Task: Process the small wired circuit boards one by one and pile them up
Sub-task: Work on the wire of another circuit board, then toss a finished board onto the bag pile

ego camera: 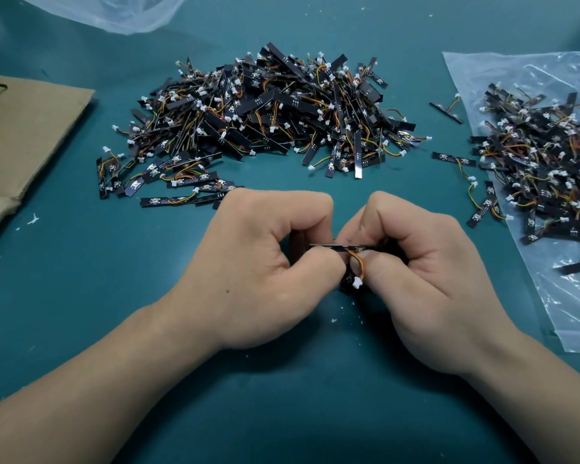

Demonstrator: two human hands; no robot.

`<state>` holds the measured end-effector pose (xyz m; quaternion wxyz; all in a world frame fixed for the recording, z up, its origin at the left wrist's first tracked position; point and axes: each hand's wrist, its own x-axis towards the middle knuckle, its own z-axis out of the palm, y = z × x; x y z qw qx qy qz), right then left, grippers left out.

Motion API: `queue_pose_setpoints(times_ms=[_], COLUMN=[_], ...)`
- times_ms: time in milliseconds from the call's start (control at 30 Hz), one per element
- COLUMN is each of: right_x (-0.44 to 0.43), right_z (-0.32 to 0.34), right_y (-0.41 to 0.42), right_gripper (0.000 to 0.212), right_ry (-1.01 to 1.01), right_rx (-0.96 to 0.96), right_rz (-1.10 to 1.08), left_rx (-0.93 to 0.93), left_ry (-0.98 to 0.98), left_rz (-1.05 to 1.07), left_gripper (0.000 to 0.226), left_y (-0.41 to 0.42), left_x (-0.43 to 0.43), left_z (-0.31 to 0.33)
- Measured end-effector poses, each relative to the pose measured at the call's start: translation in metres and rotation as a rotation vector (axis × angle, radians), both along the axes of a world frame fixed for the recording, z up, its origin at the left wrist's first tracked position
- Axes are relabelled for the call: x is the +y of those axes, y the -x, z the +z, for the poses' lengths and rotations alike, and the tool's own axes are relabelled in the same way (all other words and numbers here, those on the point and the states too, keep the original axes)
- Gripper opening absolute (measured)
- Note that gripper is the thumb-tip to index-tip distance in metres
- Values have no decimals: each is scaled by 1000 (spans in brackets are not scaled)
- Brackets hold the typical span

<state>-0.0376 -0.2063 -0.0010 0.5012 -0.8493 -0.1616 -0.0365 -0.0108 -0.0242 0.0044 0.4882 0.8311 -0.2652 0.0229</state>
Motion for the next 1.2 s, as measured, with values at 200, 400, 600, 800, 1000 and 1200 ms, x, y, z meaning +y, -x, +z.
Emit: queue_pose_setpoints(times_ms=[200, 400, 600, 800, 1000, 1200], right_x=[0, -1, 1, -2, -5, 1], right_z=[2, 1, 0, -2, -2, -3], right_y=[0, 0, 0, -3, -11, -4], right_gripper=[10, 12, 19, 40, 19, 12], right_ry=[-8, -33, -47, -114, -395, -217], right_rx=[22, 31, 13, 36, -13, -19], right_rz=[11, 15, -45, -119, -326, -303], left_rx=[-7, -13, -18, 1, -83, -123], left_ry=[14, 43, 92, 20, -296, -441], left_rz=[20, 31, 83, 154, 136, 119], left_gripper=[14, 14, 12, 7, 14, 11], left_y=[1, 0, 0, -1, -1, -1], left_x=[0, 1, 0, 0, -3, -4], left_z=[0, 0, 2, -2, -6, -7])
